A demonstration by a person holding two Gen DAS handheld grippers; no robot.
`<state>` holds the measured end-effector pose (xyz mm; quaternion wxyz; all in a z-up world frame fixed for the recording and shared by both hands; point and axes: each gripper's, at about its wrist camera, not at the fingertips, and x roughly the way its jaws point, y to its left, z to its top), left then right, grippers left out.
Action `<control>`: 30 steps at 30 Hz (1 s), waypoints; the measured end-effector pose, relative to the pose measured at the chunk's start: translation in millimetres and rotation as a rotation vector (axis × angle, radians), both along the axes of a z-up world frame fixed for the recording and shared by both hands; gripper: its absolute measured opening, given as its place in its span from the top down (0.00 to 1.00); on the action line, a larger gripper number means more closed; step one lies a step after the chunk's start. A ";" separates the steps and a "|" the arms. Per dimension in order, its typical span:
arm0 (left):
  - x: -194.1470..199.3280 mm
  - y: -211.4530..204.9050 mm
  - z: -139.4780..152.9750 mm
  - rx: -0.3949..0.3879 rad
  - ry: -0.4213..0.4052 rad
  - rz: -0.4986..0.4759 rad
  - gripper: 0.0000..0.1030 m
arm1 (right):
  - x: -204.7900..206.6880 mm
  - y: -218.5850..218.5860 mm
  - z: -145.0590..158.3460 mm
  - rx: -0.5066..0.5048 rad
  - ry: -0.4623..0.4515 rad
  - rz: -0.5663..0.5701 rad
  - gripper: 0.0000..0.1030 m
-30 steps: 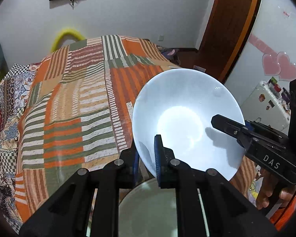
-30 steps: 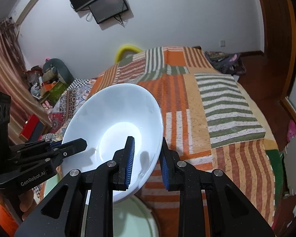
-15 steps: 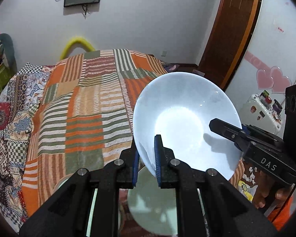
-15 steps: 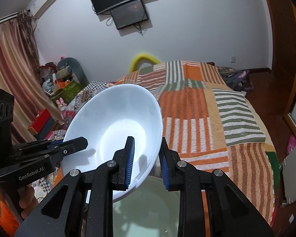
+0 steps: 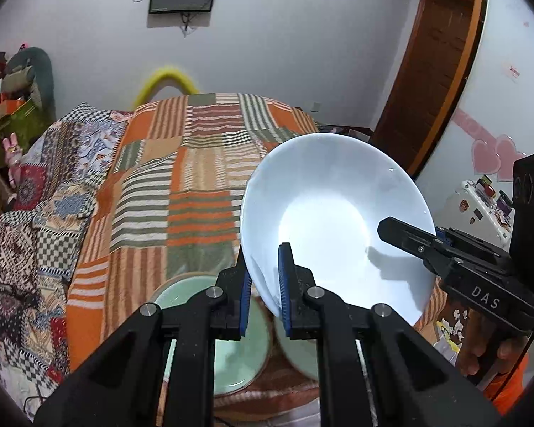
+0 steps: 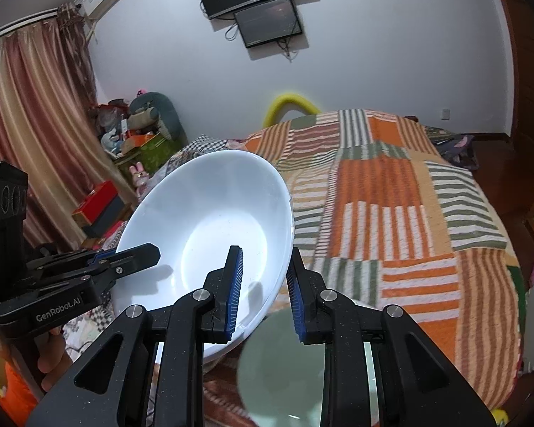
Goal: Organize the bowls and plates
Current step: 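Lift the white spotted bowl and carry it over the nested bowls with both grippers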
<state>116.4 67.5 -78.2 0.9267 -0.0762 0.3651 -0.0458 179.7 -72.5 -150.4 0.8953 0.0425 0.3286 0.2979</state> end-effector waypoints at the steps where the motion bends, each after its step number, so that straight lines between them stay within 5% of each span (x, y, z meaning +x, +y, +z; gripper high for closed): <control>1: -2.6 3.2 -1.0 -0.001 0.001 0.005 0.88 | -0.9 3.1 -1.4 -0.001 0.003 0.005 0.78; 30: -30.3 91.8 -92.2 -0.087 0.172 0.140 0.88 | -25.5 88.7 -69.3 -0.106 0.171 0.122 0.77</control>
